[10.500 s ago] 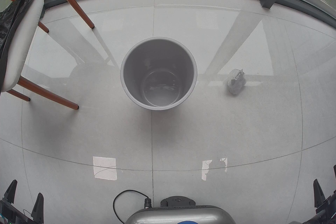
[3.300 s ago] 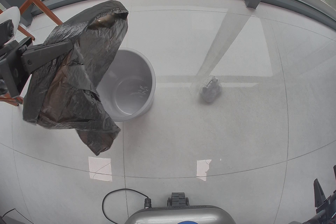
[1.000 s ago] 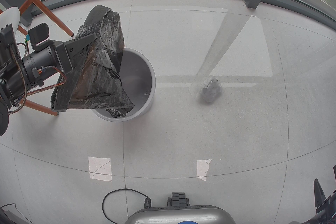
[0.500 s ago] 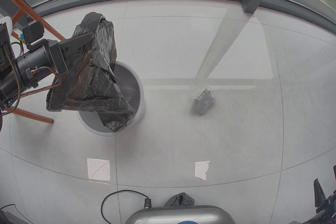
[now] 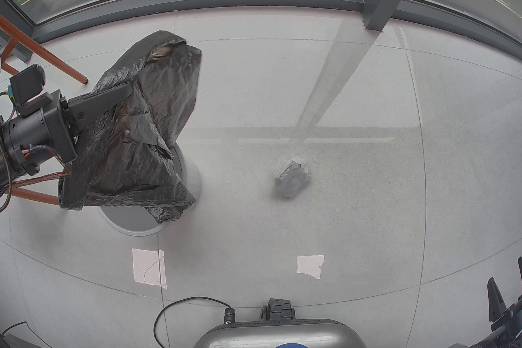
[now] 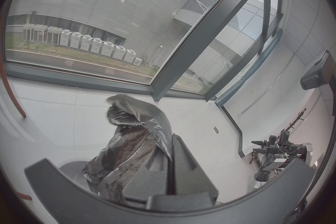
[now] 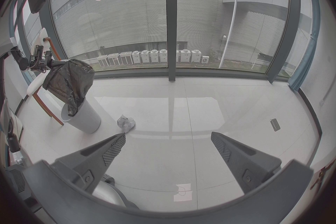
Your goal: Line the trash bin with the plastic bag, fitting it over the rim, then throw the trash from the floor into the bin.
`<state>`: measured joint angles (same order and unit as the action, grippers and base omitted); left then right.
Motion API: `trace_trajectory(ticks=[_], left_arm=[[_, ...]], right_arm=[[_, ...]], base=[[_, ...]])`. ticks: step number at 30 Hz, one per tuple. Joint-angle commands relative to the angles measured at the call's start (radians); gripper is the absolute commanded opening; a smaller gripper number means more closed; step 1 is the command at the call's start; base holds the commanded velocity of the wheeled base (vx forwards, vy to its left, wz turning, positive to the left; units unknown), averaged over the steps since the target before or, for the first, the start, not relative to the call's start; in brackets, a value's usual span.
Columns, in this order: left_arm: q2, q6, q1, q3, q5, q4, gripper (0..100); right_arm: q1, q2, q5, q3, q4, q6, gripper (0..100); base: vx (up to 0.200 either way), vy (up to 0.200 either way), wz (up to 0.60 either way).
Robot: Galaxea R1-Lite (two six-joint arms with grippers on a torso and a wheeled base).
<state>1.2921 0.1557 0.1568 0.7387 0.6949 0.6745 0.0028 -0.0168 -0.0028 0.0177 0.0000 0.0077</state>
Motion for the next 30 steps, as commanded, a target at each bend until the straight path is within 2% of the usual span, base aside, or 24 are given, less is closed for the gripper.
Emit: trace_trajectory(ticks=[1, 9, 17, 30], left_arm=[[-0.059, 0.007, -0.014, -0.032, -0.002, -0.003, 0], [-0.073, 0.024, -0.016, -0.038, -0.006, 0.004, 0], [-0.073, 0.036, -0.014, -0.030, -0.061, -0.001, 0], [-0.074, 0.062, -0.013, -0.035, -0.055, -0.001, 0]], right_arm=[[0.000, 0.017, 0.000, -0.018, 0.000, 0.000, 100], [0.000, 0.017, 0.001, -0.018, 0.000, 0.000, 100], [0.000, 0.017, 0.000, -0.018, 0.000, 0.000, 100], [0.000, 0.017, 0.000, -0.018, 0.000, 0.000, 100]], base=[[0.000, 0.000, 0.00], [0.000, 0.000, 0.00], [0.000, 0.000, 0.00], [0.000, 0.200, 0.00]])
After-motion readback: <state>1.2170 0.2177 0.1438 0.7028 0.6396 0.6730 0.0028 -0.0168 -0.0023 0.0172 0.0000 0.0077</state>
